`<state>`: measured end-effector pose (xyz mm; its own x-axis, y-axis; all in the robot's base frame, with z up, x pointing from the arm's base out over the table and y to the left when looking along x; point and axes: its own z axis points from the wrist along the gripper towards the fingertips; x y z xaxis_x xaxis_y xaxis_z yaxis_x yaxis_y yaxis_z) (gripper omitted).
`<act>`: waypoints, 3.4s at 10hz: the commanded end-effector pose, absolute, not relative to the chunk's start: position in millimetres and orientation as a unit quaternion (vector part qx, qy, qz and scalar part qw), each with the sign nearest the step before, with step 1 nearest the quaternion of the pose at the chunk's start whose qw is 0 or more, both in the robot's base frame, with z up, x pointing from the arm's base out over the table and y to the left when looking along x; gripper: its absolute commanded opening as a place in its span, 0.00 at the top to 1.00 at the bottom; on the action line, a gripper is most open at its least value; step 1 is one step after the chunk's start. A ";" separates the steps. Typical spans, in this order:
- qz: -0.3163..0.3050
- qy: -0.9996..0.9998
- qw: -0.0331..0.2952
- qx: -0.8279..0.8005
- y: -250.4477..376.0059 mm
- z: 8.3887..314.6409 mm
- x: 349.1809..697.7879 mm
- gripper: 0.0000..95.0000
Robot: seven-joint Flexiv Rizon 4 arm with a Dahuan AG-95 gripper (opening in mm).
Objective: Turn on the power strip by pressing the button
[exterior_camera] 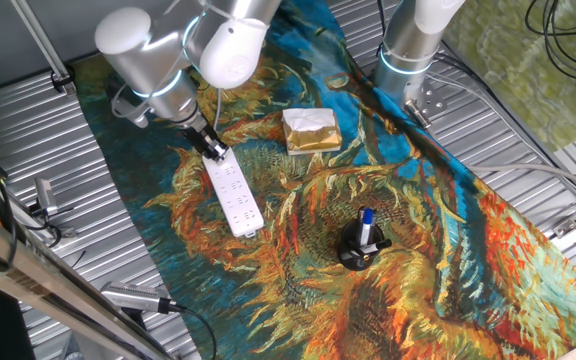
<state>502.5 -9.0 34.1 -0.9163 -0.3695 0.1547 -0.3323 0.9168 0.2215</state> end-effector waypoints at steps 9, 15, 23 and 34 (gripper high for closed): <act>-0.105 -0.972 0.095 0.186 -8.2 29.8 501.9 0.60; -0.105 -0.972 0.095 0.186 -8.2 29.8 501.9 0.60; -0.126 -0.973 0.109 0.162 11.3 81.2 495.2 0.40; -0.136 -0.969 0.107 0.178 5.0 67.5 502.0 0.40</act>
<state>501.9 4.8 66.1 -0.9139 -0.3745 0.1568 -0.3158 0.8984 0.3053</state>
